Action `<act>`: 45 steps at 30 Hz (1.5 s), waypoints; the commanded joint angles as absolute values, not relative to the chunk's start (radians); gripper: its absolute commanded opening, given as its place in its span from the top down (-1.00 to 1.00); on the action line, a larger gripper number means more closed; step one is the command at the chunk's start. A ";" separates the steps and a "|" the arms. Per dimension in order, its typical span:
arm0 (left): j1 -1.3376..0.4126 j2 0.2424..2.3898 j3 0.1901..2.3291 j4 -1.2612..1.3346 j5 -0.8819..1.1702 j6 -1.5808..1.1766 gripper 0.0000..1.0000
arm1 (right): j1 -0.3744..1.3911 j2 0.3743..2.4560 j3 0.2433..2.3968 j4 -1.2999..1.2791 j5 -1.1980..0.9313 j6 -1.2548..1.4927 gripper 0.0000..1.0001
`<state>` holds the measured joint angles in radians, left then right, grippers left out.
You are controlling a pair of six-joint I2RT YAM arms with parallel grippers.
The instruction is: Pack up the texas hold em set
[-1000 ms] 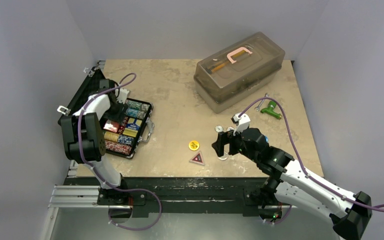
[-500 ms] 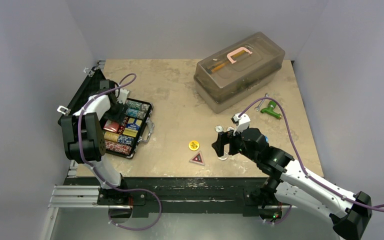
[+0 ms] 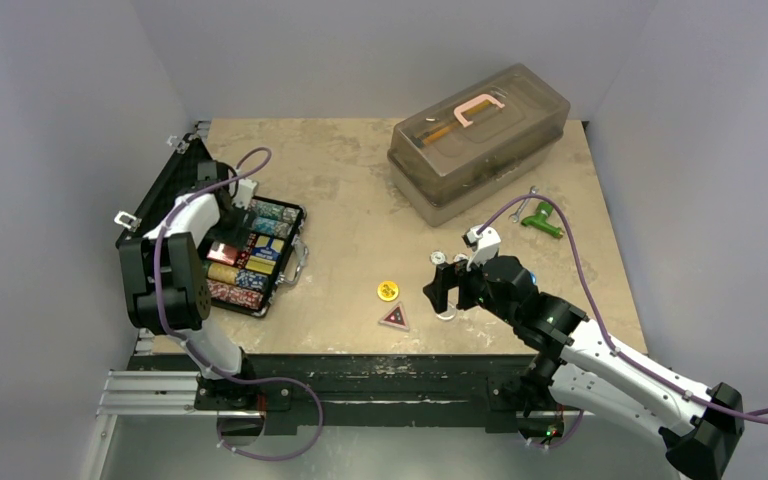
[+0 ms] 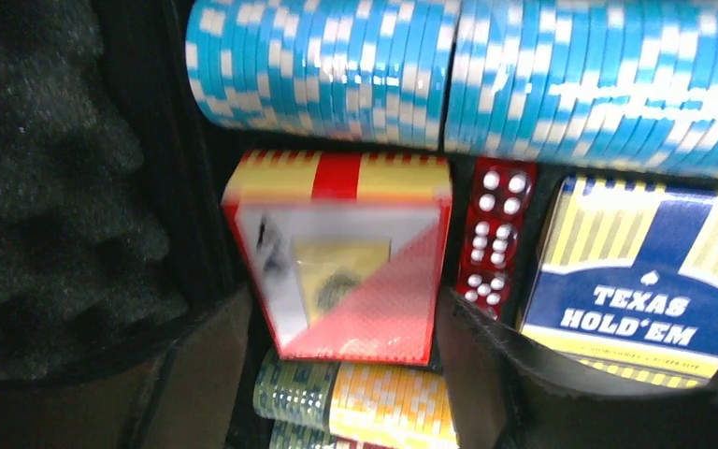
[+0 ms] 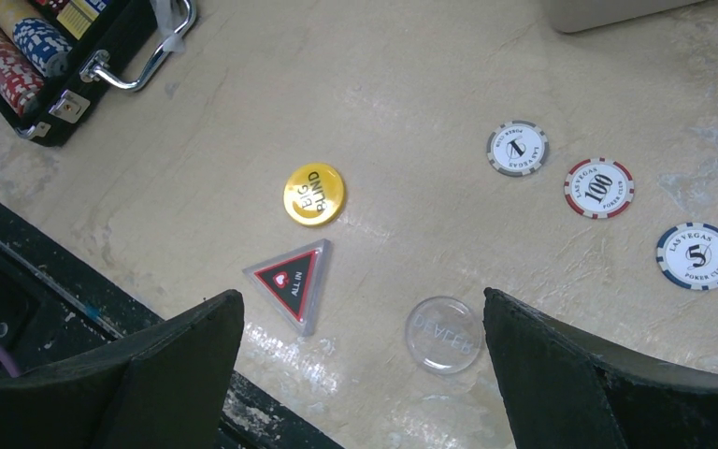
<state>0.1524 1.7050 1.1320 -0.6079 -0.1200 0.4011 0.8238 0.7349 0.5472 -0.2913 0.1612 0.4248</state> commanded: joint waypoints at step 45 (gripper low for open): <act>0.064 0.942 0.771 -0.518 0.526 -0.541 -0.81 | 0.818 0.939 0.615 -0.364 0.423 0.539 -0.97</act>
